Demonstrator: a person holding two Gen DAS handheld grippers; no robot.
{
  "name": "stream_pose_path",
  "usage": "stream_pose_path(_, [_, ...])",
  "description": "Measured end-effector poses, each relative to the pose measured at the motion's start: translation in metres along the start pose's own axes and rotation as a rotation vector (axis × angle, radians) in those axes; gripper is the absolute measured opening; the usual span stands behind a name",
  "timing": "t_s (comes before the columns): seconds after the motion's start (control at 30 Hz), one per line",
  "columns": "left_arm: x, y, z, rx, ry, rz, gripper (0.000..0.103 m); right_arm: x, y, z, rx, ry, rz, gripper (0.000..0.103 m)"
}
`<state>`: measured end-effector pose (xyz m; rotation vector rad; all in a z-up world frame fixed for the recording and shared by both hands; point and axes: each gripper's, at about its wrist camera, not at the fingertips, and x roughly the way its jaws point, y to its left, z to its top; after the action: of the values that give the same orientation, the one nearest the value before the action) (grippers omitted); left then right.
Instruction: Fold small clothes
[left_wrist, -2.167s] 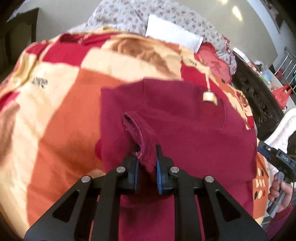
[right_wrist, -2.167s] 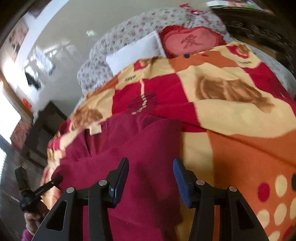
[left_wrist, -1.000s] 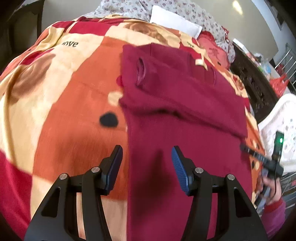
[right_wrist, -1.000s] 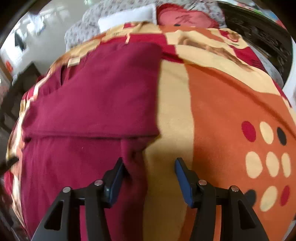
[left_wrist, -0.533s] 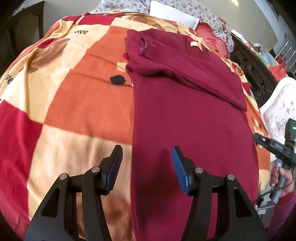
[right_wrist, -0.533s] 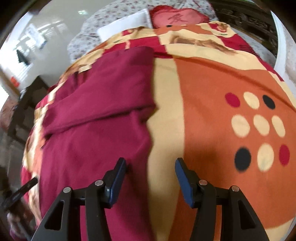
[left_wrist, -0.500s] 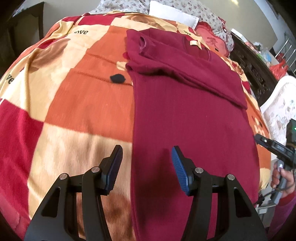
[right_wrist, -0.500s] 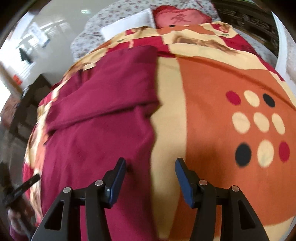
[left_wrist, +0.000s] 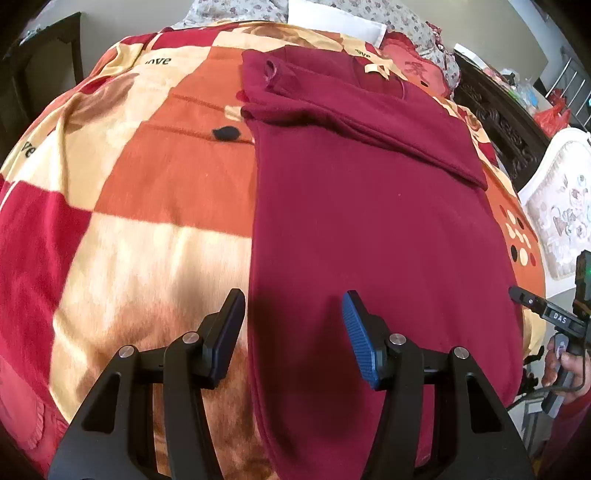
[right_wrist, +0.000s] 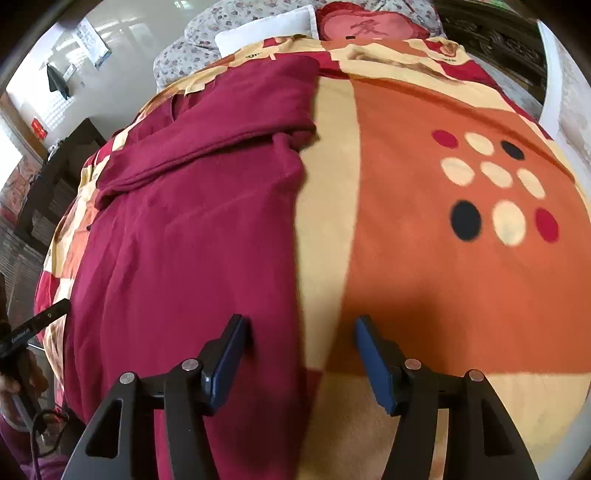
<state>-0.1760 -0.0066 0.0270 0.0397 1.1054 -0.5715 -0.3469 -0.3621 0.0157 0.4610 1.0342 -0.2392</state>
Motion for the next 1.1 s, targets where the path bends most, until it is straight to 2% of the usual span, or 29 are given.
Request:
stream_pose_path(0.4, [-0.004,0.001,-0.013,-0.012,0.023,-0.016,0.055,-0.027,0.003,-0.037,0.001,-0.003,0.102,0.059])
stream_pose_path(0.53, [-0.011,0.003,-0.018,-0.019,0.037,-0.063,0.055,-0.025,0.003,-0.046,0.011,0.032,0.124,0.059])
stream_pose_path(0.8, [-0.02,0.018,-0.039,-0.097,0.13,-0.183,0.058,-0.027,0.001,-0.062,0.024,0.048,0.177,0.059])
stream_pose_path(1.1, [-0.017,0.011,-0.054,-0.112,0.165,-0.223,0.063,-0.021,0.011,-0.081,-0.015,0.098,0.261,0.059])
